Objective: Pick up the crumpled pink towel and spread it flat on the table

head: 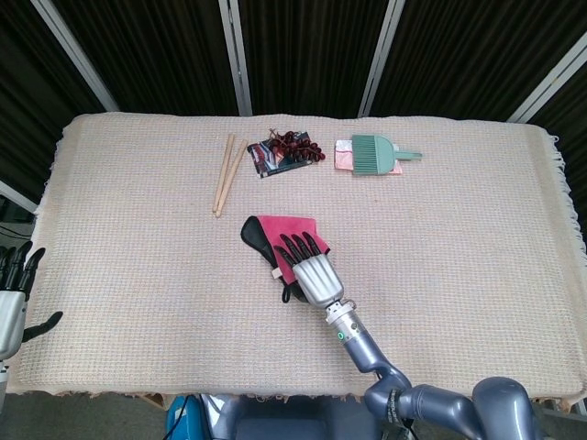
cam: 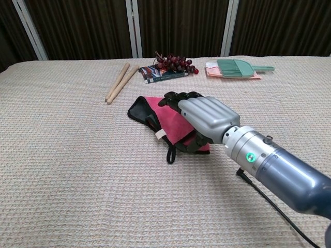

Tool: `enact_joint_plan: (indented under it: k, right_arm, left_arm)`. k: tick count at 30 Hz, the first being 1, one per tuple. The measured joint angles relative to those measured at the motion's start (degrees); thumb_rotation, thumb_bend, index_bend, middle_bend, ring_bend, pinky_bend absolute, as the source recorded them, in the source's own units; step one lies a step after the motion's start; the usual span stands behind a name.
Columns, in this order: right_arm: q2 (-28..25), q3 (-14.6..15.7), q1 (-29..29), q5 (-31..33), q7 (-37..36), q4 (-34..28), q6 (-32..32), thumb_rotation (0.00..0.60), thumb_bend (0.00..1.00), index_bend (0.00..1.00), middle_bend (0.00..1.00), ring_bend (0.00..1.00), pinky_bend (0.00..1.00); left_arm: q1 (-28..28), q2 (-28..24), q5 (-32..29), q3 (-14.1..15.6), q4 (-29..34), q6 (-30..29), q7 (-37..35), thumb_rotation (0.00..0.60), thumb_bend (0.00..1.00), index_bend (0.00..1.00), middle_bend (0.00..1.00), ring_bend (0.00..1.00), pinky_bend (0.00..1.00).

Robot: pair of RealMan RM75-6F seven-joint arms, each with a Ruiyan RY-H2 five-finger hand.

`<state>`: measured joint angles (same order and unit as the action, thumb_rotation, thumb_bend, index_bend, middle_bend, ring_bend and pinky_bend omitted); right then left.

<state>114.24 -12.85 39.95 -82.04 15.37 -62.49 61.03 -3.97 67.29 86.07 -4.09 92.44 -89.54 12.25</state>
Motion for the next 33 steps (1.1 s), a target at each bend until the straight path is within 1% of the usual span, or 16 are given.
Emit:
enact_joint_plan:
  k: [5,14,19,26,33]
  right_arm:
    - [-0.2,0.6,-0.8,1.1,-0.1,0.0,-0.1,0.6,0.32,0.14,0.06,0.05,0.02]
    - [-0.5,1.1,-0.8,1.1,0.0,-1.5,0.4,0.6,0.32,0.14,0.06,0.05,0.02]
    - [0.1,0.5,-0.4,1.6,-0.8,-1.9,0.5,0.6,0.32,0.14,0.06,0.05,0.02]
    - [1.7,-0.5,0.2,1.8,-2.3,0.9,1.2,0.6,0.32,0.14,0.06,0.05,0.02]
    - [3.4,-0.4,0.8,2.0,-3.5,4.7,1.0,0.6,0.32,0.14,0.06,0.05,0.02]
  left_arm:
    - [-0.1,0.2,0.1,0.1,-0.1,0.2,0.2,0.6,0.0,0.0,0.0,0.0,0.0]
    - [-0.1,0.3,0.7,0.4,0.3,0.0,0.5,0.6,0.0,0.0,0.0,0.0,0.0]
    - [-0.1,0.3,1.0,0.5,0.2,-0.1,0.5,0.6,0.0,0.0,0.0,0.0,0.0]
    - [-0.1,0.5,0.7,0.2,-0.1,-0.4,0.0,0.6,0.0,0.0,0.0,0.0,0.0]
    - [-0.1,0.8,0.5,0.2,-0.4,-0.2,0.2,0.6,0.0,0.0,0.0,0.0,0.0]
